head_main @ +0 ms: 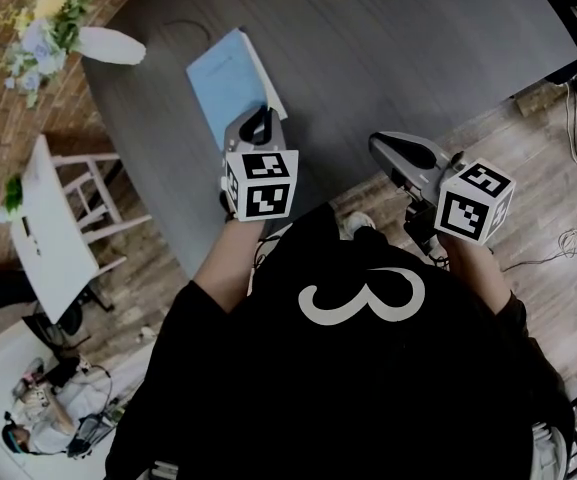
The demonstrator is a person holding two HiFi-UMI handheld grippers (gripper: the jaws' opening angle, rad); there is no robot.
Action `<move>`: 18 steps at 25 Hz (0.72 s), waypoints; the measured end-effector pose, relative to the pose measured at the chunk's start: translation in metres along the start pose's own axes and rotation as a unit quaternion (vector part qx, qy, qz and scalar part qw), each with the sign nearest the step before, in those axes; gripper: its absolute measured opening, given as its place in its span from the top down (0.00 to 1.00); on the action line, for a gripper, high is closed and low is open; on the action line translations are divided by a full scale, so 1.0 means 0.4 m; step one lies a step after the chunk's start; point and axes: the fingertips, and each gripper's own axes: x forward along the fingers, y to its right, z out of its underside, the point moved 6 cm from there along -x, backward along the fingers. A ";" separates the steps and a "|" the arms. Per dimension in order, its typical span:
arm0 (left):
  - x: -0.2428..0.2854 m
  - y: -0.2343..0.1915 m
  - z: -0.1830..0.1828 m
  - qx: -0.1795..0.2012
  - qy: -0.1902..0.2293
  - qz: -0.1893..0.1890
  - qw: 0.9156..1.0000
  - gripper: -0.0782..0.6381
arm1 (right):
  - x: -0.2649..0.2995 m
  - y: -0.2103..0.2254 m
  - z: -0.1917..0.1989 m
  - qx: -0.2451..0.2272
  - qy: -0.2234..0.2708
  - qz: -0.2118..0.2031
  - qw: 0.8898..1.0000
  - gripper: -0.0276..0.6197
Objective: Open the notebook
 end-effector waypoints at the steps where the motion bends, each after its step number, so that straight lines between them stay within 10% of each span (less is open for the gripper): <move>1: -0.006 -0.003 -0.002 -0.002 0.003 -0.003 1.000 0.83 | -0.002 -0.006 0.000 -0.002 -0.001 -0.003 1.000 0.96; 18: -0.121 -0.097 -0.011 -0.108 0.060 -0.041 0.991 0.84 | 0.010 -0.098 -0.024 -0.050 -0.023 -0.046 0.997 0.96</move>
